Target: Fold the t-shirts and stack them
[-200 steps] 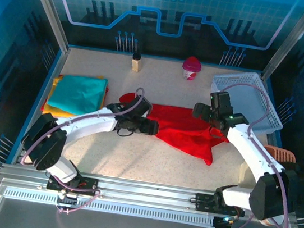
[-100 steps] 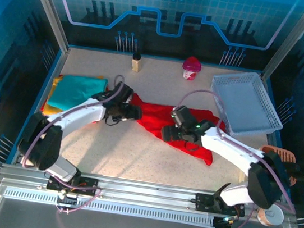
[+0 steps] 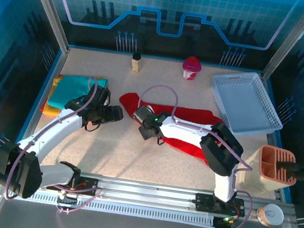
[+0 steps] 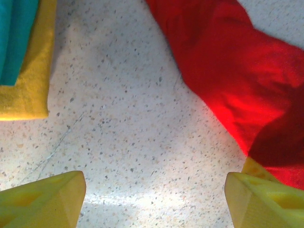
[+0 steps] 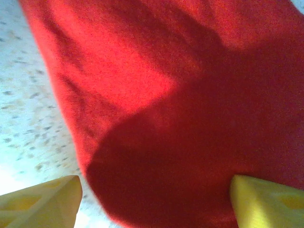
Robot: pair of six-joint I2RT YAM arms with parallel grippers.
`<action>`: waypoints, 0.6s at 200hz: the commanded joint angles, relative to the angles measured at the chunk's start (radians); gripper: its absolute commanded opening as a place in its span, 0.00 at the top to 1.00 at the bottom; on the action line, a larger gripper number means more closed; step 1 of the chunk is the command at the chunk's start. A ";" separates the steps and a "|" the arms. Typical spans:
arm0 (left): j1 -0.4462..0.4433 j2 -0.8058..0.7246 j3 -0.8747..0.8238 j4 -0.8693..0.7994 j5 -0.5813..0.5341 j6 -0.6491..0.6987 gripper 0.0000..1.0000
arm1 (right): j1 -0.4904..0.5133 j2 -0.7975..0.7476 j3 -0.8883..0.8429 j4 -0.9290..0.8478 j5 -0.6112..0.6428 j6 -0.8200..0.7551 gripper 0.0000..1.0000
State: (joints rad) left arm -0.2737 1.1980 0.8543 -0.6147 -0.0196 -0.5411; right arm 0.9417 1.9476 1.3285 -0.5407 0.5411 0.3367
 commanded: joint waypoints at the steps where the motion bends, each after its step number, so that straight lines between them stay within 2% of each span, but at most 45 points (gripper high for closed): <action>1: 0.007 -0.005 -0.025 -0.033 0.031 0.003 0.22 | 0.020 0.026 0.027 -0.034 0.070 -0.027 0.20; 19: 0.005 -0.014 -0.048 -0.016 0.046 -0.009 0.22 | 0.021 0.038 0.024 -0.022 0.067 -0.033 0.26; 37: 0.006 -0.014 -0.060 -0.004 0.053 -0.014 0.22 | 0.017 0.053 0.041 -0.028 0.078 -0.030 0.41; 49: 0.006 -0.004 -0.061 0.001 0.057 -0.014 0.22 | 0.012 0.057 0.055 -0.034 0.079 -0.028 0.54; 64: 0.005 0.008 -0.062 0.006 0.068 -0.014 0.22 | 0.009 0.048 0.071 -0.041 0.089 -0.033 0.79; 75: 0.005 0.015 -0.063 0.011 0.076 -0.015 0.23 | 0.001 0.030 0.077 -0.041 0.074 -0.038 0.88; 97: 0.006 0.024 -0.069 0.021 0.074 -0.012 0.23 | -0.055 -0.032 0.078 -0.031 -0.078 -0.044 1.00; 120: 0.007 0.044 -0.070 0.022 0.062 0.002 0.22 | -0.160 -0.106 0.071 -0.019 -0.322 -0.021 1.00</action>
State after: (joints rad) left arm -0.2737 1.2201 0.7944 -0.5983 0.0284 -0.5480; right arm 0.8867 1.9507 1.3823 -0.5648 0.4591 0.2947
